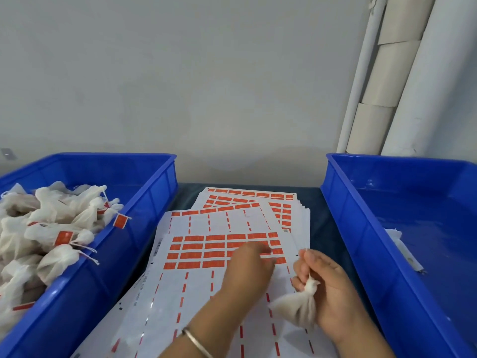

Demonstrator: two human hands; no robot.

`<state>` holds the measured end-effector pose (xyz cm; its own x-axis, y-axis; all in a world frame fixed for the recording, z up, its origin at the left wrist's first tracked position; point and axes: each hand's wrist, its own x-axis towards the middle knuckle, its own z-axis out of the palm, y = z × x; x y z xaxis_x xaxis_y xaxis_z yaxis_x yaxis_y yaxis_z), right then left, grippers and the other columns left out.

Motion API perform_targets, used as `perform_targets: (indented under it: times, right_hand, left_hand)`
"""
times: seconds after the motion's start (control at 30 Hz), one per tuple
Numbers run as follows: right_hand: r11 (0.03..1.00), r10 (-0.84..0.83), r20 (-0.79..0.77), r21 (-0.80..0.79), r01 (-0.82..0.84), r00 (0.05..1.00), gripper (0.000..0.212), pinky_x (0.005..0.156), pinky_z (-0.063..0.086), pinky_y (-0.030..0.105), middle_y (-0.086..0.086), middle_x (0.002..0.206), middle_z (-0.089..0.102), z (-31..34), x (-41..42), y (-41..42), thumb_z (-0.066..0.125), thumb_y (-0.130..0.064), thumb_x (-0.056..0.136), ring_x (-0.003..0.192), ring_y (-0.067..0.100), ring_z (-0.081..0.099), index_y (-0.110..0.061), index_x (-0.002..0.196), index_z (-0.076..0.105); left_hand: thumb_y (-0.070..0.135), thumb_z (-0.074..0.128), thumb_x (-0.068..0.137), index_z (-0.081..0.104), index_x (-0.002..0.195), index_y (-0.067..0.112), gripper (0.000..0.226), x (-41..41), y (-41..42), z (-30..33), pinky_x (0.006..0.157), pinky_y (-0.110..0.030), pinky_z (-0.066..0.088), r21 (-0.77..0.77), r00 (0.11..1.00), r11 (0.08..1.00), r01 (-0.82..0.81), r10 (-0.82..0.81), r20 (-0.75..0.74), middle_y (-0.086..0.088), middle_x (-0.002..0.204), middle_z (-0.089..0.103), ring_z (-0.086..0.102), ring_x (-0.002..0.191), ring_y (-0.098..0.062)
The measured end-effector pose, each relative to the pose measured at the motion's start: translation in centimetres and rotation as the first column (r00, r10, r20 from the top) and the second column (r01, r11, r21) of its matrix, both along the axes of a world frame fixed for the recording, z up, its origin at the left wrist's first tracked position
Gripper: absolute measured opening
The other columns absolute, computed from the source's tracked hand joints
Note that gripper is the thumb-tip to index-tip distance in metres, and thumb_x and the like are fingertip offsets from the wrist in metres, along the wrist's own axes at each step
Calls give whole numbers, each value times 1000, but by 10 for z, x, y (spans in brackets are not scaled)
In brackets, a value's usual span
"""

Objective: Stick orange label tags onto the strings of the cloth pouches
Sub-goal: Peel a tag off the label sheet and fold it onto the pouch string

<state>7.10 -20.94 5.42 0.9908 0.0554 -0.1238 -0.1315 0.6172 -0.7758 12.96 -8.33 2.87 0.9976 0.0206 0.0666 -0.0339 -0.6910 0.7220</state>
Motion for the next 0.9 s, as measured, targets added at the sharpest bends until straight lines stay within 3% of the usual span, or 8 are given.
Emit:
perform_targets:
  times: [0.17, 0.3, 0.57, 0.73, 0.9]
  right_hand:
    - [983, -123, -100, 126, 135, 987, 21, 38, 44, 20, 2, 51, 51, -7, 9, -4, 60, -21, 76, 39, 9, 47, -12, 60, 69]
    - [980, -130, -102, 139, 143, 986, 19, 39, 45, 21, 3, 52, 51, -9, 12, -5, 61, -23, 72, 39, 10, 47, -11, 61, 71]
    - [983, -125, -123, 120, 140, 984, 17, 41, 45, 22, 2, 54, 53, -13, 12, -8, 64, -26, 71, 41, 10, 47, -13, 65, 72]
    - [989, -99, -156, 93, 114, 983, 25, 44, 46, 22, 2, 56, 57, -17, 12, -7, 65, -28, 69, 43, 11, 50, -10, 87, 69]
    - [984, -96, -182, 131, 120, 979, 20, 43, 47, 24, 3, 57, 57, -18, 13, -6, 67, -27, 68, 41, 12, 51, -11, 80, 71]
  left_hand:
    - [49, 58, 84, 51, 128, 26, 50, 18, -24, -27, 100, -31, 38, 268, 997, 961, 77, -80, 1, 7, 135, 50, 50, 118, -18]
    - [63, 40, 86, 31, 142, 26, 68, 26, -21, -37, 114, -39, 8, 472, 985, 870, 141, -169, 18, 8, 151, 28, 21, 141, -18]
    - [72, 32, 82, 25, 143, 37, 71, 11, -4, -45, 113, -39, 3, 521, 970, 824, 222, -240, -35, 12, 153, 18, 12, 143, -15]
    - [63, 35, 86, 29, 142, 36, 62, 9, 0, -42, 114, -40, 4, 551, 956, 790, 269, -287, -56, 11, 153, 19, 13, 143, -16]
    - [57, 38, 89, 29, 143, 35, 58, 11, 0, -40, 114, -41, 5, 566, 951, 773, 287, -303, -68, 10, 153, 20, 12, 143, -16]
